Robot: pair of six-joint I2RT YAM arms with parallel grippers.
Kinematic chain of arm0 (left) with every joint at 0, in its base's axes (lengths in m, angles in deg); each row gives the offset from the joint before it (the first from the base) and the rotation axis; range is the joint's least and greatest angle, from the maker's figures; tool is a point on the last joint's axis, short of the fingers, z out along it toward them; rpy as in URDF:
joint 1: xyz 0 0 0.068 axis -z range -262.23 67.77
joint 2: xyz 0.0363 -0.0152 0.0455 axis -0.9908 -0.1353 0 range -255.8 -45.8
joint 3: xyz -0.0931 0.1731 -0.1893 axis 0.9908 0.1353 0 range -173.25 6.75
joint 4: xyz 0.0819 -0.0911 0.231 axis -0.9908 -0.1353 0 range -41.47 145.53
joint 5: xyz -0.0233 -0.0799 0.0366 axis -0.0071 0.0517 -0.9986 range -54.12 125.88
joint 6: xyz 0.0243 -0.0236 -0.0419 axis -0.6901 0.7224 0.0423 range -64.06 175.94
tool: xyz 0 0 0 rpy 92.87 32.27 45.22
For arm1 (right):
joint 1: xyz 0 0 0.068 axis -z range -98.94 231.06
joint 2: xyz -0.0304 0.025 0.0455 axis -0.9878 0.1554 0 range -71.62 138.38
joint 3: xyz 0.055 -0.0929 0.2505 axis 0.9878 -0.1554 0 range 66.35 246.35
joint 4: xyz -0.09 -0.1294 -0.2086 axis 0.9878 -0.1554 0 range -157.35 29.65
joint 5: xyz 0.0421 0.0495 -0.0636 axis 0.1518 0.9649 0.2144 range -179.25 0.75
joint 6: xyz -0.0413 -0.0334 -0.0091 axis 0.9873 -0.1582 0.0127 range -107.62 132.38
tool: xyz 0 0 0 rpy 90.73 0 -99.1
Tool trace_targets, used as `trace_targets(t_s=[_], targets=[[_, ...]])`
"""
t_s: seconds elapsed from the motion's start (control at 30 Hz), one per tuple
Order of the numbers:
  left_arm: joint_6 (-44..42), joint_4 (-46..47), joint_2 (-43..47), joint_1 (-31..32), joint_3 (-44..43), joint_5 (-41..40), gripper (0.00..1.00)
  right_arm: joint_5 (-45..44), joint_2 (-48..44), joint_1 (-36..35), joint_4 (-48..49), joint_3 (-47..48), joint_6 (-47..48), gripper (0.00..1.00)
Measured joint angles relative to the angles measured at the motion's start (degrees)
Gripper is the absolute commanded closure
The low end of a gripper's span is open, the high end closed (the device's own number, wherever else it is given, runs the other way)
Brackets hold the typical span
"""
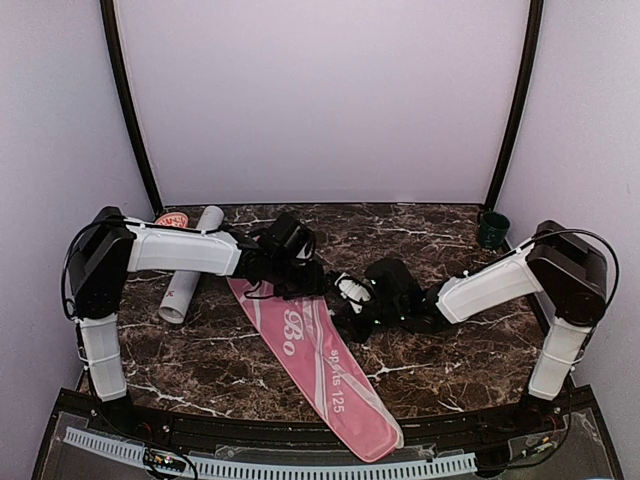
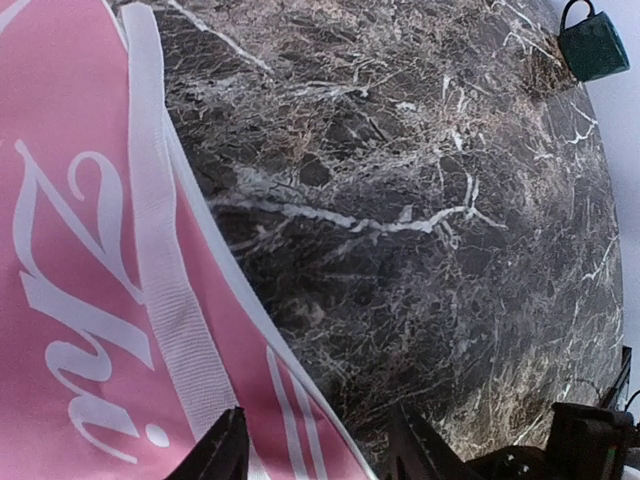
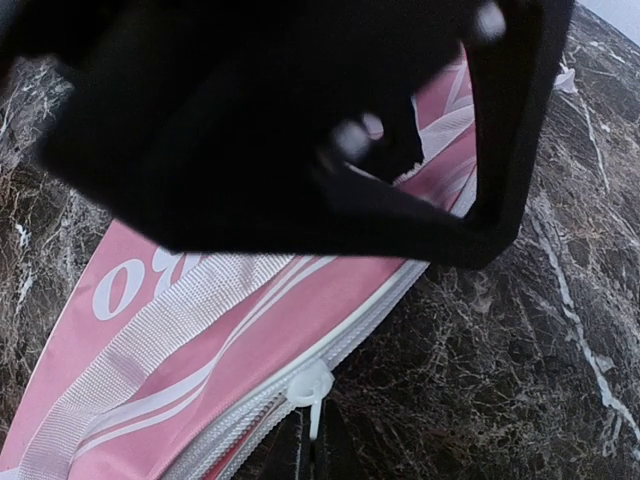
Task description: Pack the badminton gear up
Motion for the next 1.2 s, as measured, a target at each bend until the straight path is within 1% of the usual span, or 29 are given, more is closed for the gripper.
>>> trace_targets(t_s=[0.2, 0.27, 0.4, 0.5, 0.53, 0.87, 1.2], targets=[[-0.09, 0.44, -3.87, 0.0, -1.44, 0.76, 0.6, -0.11, -0.11, -0.44, 0.42, -0.02, 0.46, 1.0], [-0.17, 0.42, -4.31, 0.0, -1.46, 0.79, 0.64, -0.26, -0.2, -0.57, 0.42, -0.07, 0.72, 1.0], [-0.37, -0.5, -4.66, 0.0, -2.29, 0.74, 0.81, -0.57, -0.31, -0.87, 0.42, -0.22, 1.22, 1.0], [-0.92, -1.97, -4.68, -0.02, -3.39, 0.44, 0.98, -0.72, -0.55, -1.03, 0.33, -0.22, 1.42, 1.0], [-1.07, -2.34, -4.68, -0.09, -3.72, 0.33, 1.0, -0.76, -0.81, -1.09, 0.17, -0.22, 1.46, 1.0], [-3.54, -5.4, -4.63, -1.31, -6.1, 0.11, 1.0, -3.26, -5.62, -3.65, -3.39, -2.25, 2.73, 1.0], [-7.89, -7.54, -3.85, -7.08, -6.23, -1.51, 1.0, -5.84, -10.4, -8.66, -8.13, -5.25, 3.15, 1.0]])
